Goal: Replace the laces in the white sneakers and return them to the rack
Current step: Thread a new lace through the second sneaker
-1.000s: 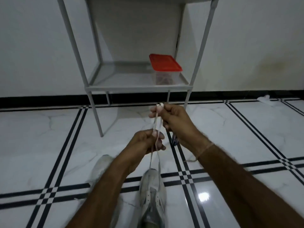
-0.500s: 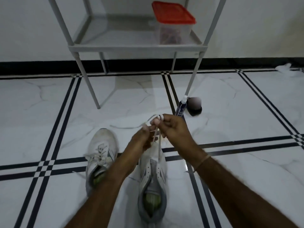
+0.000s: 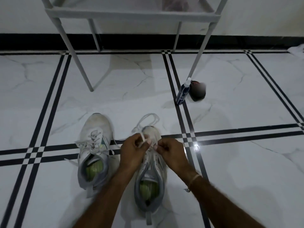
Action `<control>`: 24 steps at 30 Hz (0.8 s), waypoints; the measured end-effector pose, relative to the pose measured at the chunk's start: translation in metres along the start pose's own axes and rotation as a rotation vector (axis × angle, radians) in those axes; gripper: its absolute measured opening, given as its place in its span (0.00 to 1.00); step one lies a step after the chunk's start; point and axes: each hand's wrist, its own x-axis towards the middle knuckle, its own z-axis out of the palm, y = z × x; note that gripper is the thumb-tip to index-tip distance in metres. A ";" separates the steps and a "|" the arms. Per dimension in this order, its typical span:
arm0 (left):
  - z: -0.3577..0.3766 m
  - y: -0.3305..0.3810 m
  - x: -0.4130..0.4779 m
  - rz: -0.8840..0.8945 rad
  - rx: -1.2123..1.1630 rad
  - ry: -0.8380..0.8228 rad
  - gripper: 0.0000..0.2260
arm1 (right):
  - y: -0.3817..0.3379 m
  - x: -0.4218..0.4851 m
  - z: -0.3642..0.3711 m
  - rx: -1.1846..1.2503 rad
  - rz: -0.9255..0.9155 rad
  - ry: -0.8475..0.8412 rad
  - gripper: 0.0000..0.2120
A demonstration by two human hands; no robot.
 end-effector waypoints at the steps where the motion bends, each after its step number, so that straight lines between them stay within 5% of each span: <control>1: 0.000 -0.007 -0.005 0.007 0.042 0.022 0.06 | 0.001 0.001 0.000 -0.003 0.001 0.017 0.08; 7: 0.002 -0.016 -0.015 0.139 0.225 0.179 0.09 | 0.005 -0.002 0.006 0.055 0.028 0.077 0.08; 12: 0.002 -0.011 -0.018 0.048 0.365 0.241 0.07 | 0.005 -0.004 0.005 0.049 0.052 0.087 0.12; 15: -0.004 -0.019 -0.010 -0.049 0.351 0.151 0.15 | 0.006 -0.005 0.002 0.083 0.087 0.071 0.12; 24: -0.023 0.004 -0.002 -0.602 -0.491 -0.044 0.18 | 0.002 -0.008 -0.005 0.178 0.170 0.061 0.06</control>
